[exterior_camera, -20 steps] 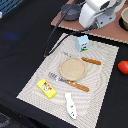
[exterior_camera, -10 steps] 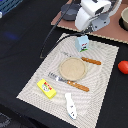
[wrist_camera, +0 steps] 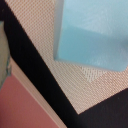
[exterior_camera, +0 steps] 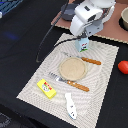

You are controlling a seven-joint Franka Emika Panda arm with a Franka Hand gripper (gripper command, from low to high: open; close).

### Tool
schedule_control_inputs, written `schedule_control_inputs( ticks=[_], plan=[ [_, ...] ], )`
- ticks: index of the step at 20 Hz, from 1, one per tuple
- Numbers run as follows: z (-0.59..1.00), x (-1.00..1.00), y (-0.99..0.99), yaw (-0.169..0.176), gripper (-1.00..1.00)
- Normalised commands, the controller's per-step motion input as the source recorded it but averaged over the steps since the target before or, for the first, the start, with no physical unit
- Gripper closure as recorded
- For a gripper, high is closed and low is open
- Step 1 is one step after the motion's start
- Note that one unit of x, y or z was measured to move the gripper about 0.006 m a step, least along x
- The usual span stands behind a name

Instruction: Interact with the objects in diverse but meaningful ways.

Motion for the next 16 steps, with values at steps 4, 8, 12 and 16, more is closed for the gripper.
schedule_control_inputs(
  ticks=[4, 8, 12, 16],
  plan=[
    [-0.38, -0.69, -0.04, -0.061, -1.00],
    [-0.36, -0.64, 0.00, -0.056, -1.00],
    [-0.26, -0.54, 0.00, -0.048, 1.00],
    [-0.22, -0.50, 0.00, -0.031, 1.00]
  ],
)
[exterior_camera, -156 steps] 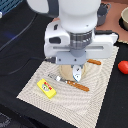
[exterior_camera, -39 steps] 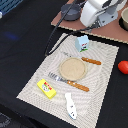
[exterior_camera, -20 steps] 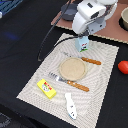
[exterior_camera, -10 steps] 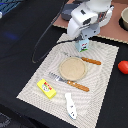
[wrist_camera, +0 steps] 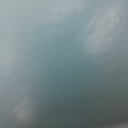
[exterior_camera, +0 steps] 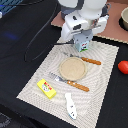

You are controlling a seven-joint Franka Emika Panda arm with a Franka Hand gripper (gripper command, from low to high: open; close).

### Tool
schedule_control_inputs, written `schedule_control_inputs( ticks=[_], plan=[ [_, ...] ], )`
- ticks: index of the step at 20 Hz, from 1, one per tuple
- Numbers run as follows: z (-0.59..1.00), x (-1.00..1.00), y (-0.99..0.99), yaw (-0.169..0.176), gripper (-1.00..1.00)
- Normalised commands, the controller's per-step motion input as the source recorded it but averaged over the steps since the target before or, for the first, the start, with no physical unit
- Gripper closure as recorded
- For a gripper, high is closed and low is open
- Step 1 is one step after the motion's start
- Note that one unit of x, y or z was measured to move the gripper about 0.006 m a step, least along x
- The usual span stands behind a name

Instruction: Interact with the objects in diverse but meaningful ways.

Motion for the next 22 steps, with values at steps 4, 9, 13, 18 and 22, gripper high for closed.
schedule_control_inputs(
  ticks=[4, 9, 13, 18, 22],
  plan=[
    [-0.18, -0.48, 0.00, -0.018, 1.00],
    [-0.01, -0.41, 0.00, -0.012, 1.00],
    [0.55, -0.42, 0.00, -0.014, 1.00],
    [0.58, -0.87, -0.16, 0.000, 1.00],
    [0.26, -0.96, -0.31, 0.000, 1.00]
  ],
)
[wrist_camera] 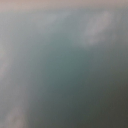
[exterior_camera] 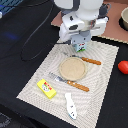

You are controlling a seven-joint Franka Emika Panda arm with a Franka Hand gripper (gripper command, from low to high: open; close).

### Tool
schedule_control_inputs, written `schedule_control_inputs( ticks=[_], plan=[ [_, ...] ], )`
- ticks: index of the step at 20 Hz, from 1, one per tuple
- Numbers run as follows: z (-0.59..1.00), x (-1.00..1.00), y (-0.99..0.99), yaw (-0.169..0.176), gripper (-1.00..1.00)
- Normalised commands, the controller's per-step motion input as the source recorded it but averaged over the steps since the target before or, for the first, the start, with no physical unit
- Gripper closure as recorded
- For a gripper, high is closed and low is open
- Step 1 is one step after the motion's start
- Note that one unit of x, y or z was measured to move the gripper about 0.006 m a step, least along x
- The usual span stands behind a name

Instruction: Interact with the objects in diverse but meaningful ways.

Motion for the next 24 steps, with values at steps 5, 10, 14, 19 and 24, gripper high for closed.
schedule_control_inputs(
  ticks=[5, 10, 14, 19, 24],
  plan=[
    [0.00, -0.95, -0.33, 0.000, 1.00],
    [-0.33, -0.97, -0.39, 0.000, 1.00],
    [-0.36, -0.93, -0.50, 0.000, 1.00],
    [-0.37, -0.88, -0.59, 0.000, 1.00],
    [-0.34, -0.87, -0.61, 0.000, 1.00]
  ],
)
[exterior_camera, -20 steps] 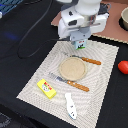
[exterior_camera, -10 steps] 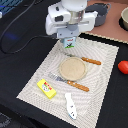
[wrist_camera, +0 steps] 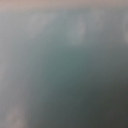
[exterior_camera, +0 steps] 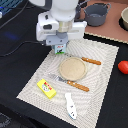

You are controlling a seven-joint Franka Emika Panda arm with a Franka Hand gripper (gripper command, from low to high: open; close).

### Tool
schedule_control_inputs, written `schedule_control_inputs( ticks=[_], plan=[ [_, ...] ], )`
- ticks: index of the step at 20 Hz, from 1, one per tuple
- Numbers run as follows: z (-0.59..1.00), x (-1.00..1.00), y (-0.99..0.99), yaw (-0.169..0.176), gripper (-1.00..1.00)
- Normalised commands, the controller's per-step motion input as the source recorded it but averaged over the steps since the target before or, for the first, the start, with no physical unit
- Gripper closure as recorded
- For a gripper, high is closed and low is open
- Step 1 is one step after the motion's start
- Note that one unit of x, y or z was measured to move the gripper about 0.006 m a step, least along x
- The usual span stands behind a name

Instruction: Interact with the objects in diverse but meaningful ways.

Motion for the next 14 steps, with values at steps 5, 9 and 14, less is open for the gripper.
schedule_control_inputs(
  ticks=[5, 9, 14],
  plan=[
    [-0.26, -0.83, -0.62, 0.000, 1.00],
    [0.00, -0.51, -0.16, 0.000, -1.00],
    [0.65, -0.16, 0.13, -0.010, -1.00]
  ],
)
